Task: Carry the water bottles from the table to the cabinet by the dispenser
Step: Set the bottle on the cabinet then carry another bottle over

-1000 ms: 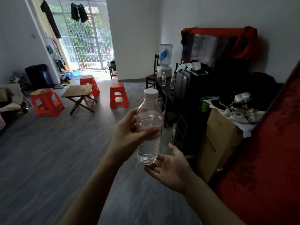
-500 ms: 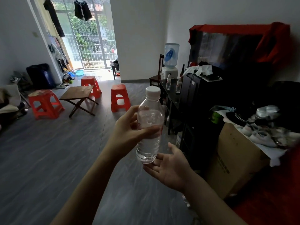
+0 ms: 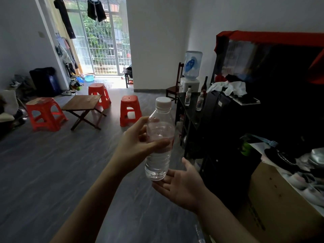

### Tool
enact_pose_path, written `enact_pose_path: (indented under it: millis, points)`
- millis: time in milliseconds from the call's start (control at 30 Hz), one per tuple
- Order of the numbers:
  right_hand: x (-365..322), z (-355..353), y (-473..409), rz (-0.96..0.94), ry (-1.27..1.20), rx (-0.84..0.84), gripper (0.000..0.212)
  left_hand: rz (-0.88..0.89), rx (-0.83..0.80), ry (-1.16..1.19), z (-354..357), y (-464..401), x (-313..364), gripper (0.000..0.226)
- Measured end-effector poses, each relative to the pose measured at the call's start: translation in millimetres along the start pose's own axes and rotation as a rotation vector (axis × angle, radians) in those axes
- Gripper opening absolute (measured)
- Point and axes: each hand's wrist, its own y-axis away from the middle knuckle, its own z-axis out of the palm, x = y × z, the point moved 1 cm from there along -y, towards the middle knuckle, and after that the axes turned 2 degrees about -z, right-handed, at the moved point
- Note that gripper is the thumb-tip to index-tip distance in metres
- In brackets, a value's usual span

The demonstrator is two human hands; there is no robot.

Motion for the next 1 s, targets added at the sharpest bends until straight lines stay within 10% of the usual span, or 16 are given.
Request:
enact_pose_path:
  millis: [1000]
  points:
    - [-253, 99, -367, -0.052, -0.064, 0.086, 0.085, 0.038, -0.069, -0.008, -108, -422, -168, 0.053]
